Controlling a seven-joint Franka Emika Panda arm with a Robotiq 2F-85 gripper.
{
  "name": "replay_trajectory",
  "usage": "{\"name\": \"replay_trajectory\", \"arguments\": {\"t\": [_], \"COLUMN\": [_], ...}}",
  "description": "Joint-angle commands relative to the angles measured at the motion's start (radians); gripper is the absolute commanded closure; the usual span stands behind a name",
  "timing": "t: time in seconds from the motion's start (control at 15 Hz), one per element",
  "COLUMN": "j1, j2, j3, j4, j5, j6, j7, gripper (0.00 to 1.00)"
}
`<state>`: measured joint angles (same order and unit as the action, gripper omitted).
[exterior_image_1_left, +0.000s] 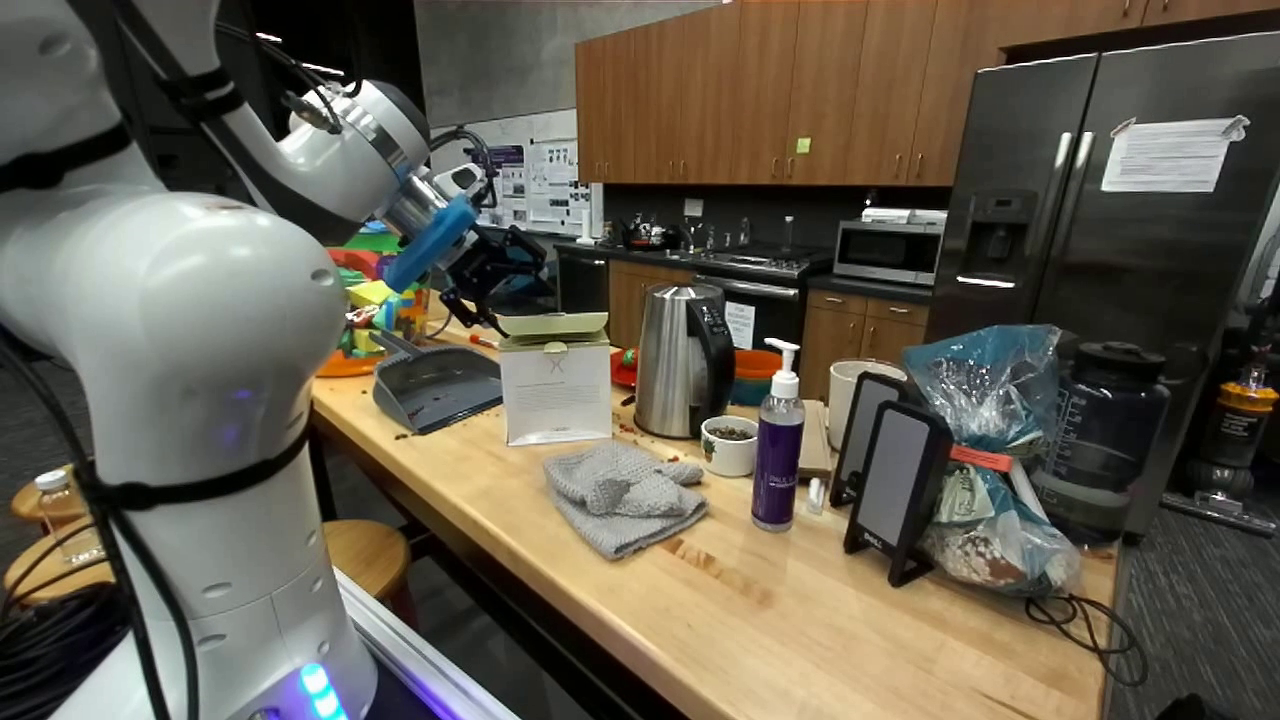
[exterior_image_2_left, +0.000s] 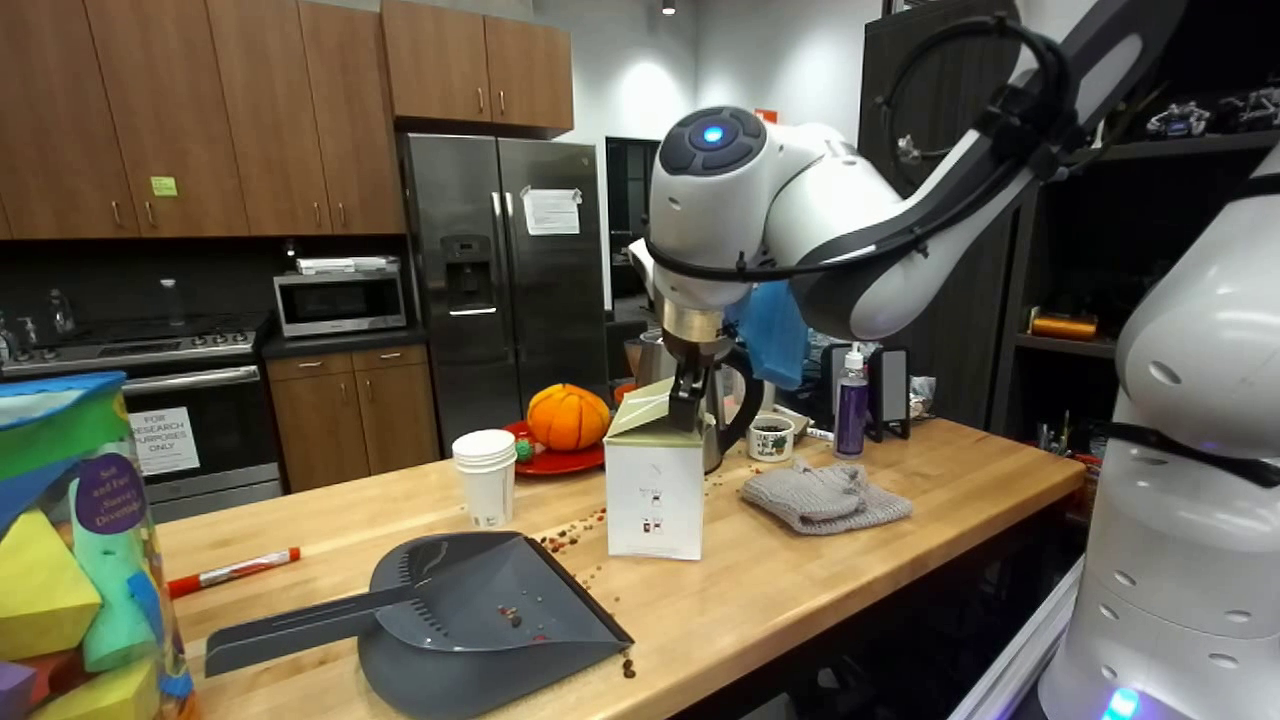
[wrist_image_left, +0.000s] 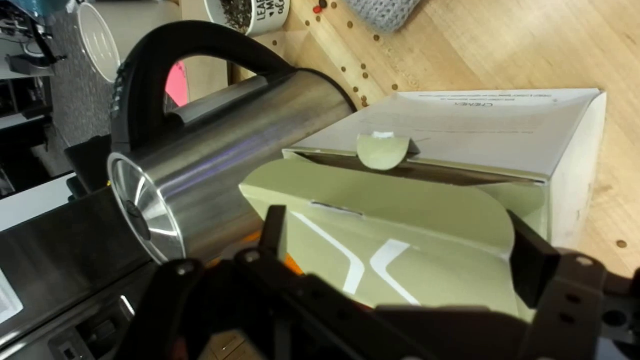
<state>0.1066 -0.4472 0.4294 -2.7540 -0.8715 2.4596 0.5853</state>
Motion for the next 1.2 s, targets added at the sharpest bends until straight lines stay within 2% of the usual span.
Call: {"name": "replay_trajectory", "arguments": {"t": [0.0, 0.73, 1.13], "j1": [0.006, 0.052, 0.059], "j2": [0.001, -0.083, -0.139], "j3": [-0.008, -0.028, -0.015], "j4": [0.016, 0.023, 0.026], "j5": [-0.058, -0.104, -0.130], "j6": [-0.012, 0.009, 0.009], "j7": [0.051, 0.115, 0.136], "gripper": [0.00, 0.00, 0.00]}}
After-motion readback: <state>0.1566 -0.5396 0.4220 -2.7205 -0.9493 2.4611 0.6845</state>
